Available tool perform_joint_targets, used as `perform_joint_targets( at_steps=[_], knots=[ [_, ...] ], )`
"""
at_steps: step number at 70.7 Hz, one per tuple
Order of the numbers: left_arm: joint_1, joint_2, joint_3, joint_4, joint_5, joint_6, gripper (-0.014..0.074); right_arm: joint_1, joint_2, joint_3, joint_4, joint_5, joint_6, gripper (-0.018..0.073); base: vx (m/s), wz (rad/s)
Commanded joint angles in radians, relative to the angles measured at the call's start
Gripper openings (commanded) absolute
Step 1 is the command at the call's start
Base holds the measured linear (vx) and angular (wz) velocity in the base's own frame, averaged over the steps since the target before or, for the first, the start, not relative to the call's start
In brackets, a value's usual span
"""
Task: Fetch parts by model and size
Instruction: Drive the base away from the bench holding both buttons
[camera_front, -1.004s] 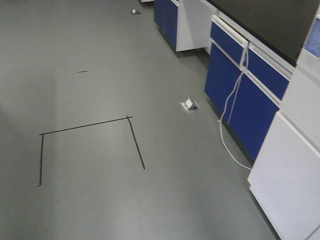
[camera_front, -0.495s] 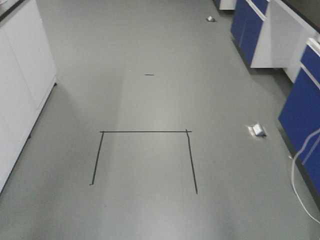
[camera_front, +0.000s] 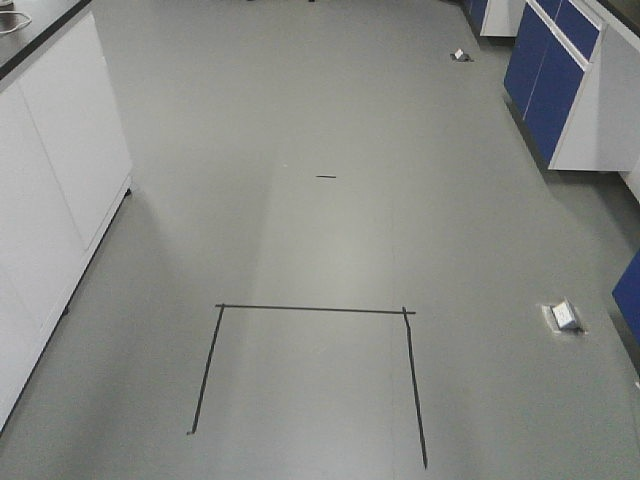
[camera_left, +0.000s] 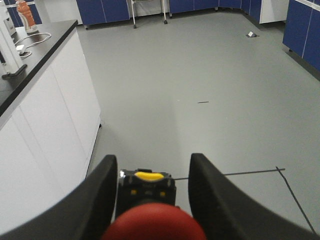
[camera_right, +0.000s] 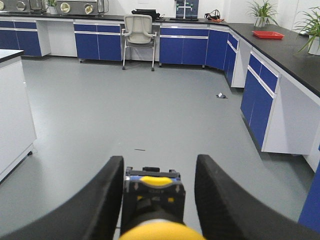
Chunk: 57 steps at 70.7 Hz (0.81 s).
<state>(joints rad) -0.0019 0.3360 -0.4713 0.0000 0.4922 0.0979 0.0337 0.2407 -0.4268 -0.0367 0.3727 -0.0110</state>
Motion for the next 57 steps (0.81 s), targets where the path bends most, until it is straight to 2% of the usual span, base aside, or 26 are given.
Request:
perform_joint_targets(
  at_steps=[1,57],
  knots=[
    [-0.007,0.009,-0.026,0.0,-0.079,-0.003,-0.0004,-0.007,0.009,-0.027,-0.006,-0.087,-0.001,-0.0008,0.42,0.0],
    [-0.007,0.009,-0.026,0.0,-0.079,-0.003,-0.0004,-0.007,0.009,-0.027,-0.006,-0.088,-0.001,-0.0008,0.44,0.01]
  ],
)
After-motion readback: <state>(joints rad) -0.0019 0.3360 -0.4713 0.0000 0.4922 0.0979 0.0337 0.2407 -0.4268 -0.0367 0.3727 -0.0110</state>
